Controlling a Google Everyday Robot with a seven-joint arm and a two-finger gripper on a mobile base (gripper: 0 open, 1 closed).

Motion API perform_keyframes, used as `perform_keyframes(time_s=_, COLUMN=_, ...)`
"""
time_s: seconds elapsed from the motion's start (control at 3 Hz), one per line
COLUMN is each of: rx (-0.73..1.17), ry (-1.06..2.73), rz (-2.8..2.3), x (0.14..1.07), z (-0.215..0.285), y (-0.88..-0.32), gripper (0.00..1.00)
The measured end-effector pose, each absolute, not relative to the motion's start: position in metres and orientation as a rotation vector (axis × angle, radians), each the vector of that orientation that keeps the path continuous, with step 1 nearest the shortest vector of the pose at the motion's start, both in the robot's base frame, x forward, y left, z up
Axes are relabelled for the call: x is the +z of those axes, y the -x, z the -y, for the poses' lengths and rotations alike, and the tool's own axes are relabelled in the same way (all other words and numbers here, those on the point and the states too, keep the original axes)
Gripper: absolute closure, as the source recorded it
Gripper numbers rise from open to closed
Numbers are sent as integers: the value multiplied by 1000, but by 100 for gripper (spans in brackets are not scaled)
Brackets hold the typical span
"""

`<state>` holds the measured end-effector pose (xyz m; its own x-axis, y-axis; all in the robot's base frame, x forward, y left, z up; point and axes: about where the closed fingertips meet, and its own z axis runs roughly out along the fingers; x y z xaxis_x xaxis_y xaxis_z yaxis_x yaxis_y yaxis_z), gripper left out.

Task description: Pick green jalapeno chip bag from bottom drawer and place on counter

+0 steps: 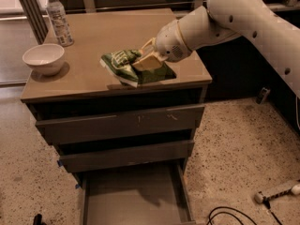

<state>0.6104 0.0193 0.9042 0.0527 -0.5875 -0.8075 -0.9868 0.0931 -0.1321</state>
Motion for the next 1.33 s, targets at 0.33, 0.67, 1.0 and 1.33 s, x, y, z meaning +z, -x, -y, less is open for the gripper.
perform_keyframes(time_s=0.33, rx=646, ry=1549, rz=-1631, x=895, z=-19, y=-660, gripper=100)
perform_keyframes(time_s=0.67, rx=617, ry=1533, rz=-1622, x=889, z=-21, y=-692, gripper=100)
perform_keyframes(time_s=1.0, rx=596, ry=1545, rz=-1613, x=881, z=-28, y=-711, gripper=100)
perform_keyframes(time_s=1.33, rx=590, ry=1563, rz=-1618, x=870, z=-36, y=-722, gripper=98)
